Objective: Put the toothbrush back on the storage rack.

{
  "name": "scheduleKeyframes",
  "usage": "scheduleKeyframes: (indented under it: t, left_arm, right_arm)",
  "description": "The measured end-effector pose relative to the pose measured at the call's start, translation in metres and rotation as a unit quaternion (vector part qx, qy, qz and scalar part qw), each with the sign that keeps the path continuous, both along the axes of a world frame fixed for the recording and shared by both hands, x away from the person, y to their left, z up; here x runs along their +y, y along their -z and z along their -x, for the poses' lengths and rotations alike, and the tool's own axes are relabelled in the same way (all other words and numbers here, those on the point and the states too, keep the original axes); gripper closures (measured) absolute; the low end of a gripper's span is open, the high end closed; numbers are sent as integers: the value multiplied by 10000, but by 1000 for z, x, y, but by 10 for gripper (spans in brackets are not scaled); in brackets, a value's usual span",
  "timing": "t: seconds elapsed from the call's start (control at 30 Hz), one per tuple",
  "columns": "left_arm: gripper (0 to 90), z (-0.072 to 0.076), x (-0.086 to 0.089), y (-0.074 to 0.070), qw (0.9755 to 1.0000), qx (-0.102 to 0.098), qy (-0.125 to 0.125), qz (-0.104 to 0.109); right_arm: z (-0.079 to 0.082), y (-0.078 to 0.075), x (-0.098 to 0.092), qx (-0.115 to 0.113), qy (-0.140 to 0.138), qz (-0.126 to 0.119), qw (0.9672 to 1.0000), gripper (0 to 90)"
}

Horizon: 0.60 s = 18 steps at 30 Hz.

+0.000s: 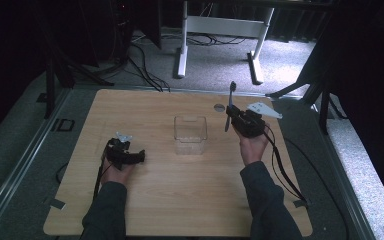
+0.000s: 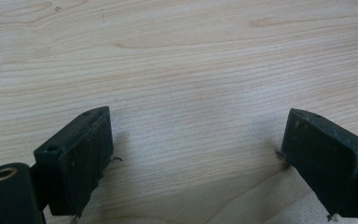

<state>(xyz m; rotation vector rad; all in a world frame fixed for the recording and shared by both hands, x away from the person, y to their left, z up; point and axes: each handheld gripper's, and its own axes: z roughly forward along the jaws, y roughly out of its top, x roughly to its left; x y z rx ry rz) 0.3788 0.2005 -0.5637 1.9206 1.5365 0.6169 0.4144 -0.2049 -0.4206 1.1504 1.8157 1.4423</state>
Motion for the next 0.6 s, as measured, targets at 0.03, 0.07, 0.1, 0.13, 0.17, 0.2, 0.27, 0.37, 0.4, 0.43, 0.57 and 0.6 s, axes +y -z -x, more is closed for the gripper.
scheduleKeyframes:
  t: [0.03,0.07,0.1,0.13,0.17,0.2,0.27,0.37,0.4,0.43,0.57,0.6]
  left_arm:
    - [92,0,0,0,10000,2,2,-4]
    - [92,0,0,0,10000,-3,0,-3]
    - [92,0,0,0,10000,-5,-1,-1]
    - [92,0,0,0,10000,-5,-1,-1]
    - [92,0,0,0,10000,-4,1,-2]
    - [92,0,0,0,10000,-5,1,-3]
    - [92,0,0,0,10000,-3,2,-4]
    - [92,0,0,0,10000,-2,2,-5]
    - [92,0,0,0,10000,-3,2,-4]
    - [92,0,0,0,10000,-3,2,-4]
    - [92,0,0,0,10000,2,4,-4]
    - [92,0,0,0,10000,3,4,-4]
  right_arm:
    - [0,0,1,-6,-7,-1,10000,785]
    - [0,-1,1,-8,-13,-4,10000,785]
    - [0,-1,2,-8,-21,-14,10000,785]
    - [0,-1,2,-6,-23,-14,10000,785]
    - [-1,-1,3,-10,-35,-14,10000,785]
    - [-1,-1,3,-8,-38,-32,10000,785]
    - [-1,-1,3,4,-21,-44,10000,785]
    - [-2,0,3,15,-22,-66,10000,785]
    - [-2,0,4,11,-25,-75,10000,785]
    - [-2,0,4,11,-25,-75,10000,785]
    - [-2,1,4,29,-24,-89,10000,785]
    - [-3,1,5,30,-26,-92,10000,785]
